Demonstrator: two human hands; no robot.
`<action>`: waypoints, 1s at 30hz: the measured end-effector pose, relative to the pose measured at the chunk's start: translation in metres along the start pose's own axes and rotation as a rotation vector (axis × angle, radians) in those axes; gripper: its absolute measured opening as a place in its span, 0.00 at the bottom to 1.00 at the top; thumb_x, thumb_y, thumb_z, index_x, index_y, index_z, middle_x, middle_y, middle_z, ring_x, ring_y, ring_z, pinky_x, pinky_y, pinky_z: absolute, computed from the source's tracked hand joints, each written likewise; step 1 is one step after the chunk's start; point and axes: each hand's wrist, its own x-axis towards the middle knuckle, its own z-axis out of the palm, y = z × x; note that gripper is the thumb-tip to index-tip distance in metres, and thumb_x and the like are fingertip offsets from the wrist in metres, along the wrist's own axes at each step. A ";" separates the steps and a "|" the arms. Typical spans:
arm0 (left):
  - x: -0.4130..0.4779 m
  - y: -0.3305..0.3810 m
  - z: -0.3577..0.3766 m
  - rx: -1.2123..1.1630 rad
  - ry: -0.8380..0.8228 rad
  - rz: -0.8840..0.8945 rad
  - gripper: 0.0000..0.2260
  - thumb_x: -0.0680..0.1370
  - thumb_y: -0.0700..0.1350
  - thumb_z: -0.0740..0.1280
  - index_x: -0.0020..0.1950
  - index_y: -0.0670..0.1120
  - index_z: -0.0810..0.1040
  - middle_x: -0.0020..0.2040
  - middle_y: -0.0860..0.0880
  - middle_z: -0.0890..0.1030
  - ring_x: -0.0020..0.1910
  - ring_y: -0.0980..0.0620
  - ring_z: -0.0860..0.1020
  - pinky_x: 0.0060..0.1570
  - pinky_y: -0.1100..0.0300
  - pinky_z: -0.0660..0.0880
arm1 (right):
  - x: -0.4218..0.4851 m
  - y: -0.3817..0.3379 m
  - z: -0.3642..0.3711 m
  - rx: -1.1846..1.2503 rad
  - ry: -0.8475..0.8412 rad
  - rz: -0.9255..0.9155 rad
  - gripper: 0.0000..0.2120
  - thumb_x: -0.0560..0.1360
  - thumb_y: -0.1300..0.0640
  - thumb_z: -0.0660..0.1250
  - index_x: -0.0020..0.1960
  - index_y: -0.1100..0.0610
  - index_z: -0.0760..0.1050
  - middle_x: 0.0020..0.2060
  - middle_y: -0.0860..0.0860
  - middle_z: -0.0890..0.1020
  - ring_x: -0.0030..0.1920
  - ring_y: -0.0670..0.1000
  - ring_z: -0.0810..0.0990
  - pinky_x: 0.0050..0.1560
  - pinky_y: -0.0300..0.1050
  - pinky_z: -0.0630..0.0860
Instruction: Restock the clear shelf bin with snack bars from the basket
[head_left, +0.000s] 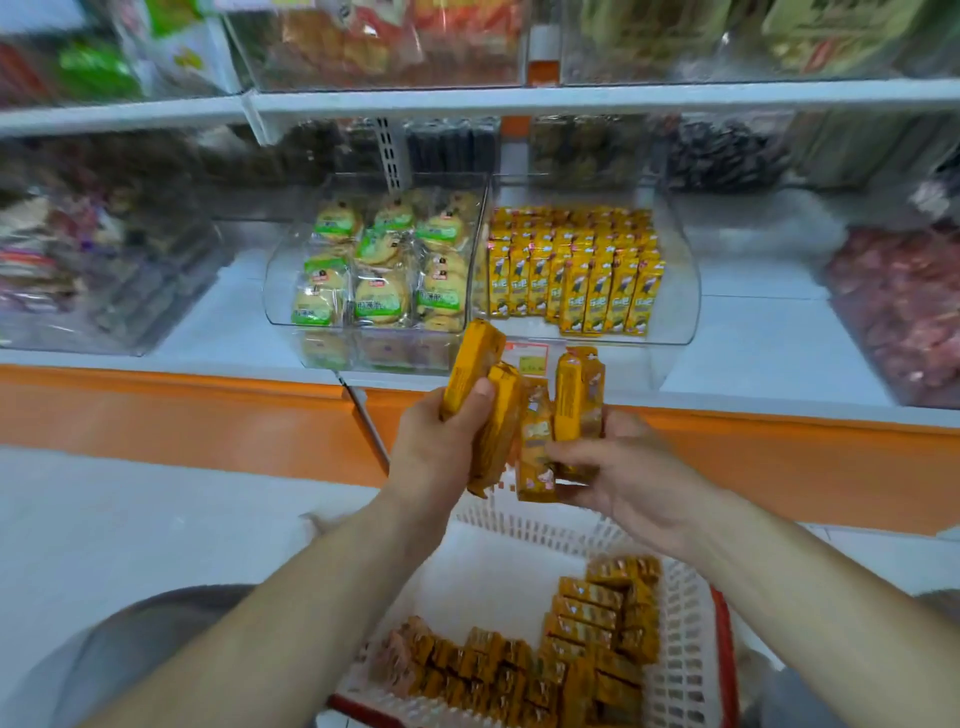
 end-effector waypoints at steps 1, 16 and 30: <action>0.002 0.000 0.005 -0.029 0.014 -0.015 0.15 0.82 0.55 0.66 0.49 0.45 0.85 0.40 0.45 0.87 0.36 0.48 0.84 0.30 0.58 0.77 | 0.004 0.002 0.003 -0.010 0.026 -0.016 0.13 0.75 0.69 0.69 0.58 0.60 0.78 0.47 0.57 0.87 0.46 0.56 0.86 0.44 0.52 0.83; 0.026 -0.005 0.026 -0.046 -0.033 -0.009 0.15 0.81 0.58 0.65 0.59 0.51 0.84 0.46 0.49 0.88 0.44 0.52 0.87 0.44 0.54 0.85 | 0.040 -0.001 0.000 0.023 0.074 -0.176 0.21 0.65 0.53 0.78 0.57 0.56 0.82 0.49 0.55 0.87 0.49 0.57 0.86 0.47 0.56 0.84; 0.025 -0.003 0.014 -0.152 -0.214 -0.087 0.35 0.67 0.57 0.76 0.70 0.44 0.75 0.54 0.45 0.87 0.51 0.45 0.87 0.50 0.48 0.84 | 0.033 -0.008 -0.004 0.008 0.053 -0.151 0.18 0.70 0.51 0.75 0.58 0.55 0.81 0.50 0.54 0.87 0.49 0.55 0.86 0.47 0.54 0.83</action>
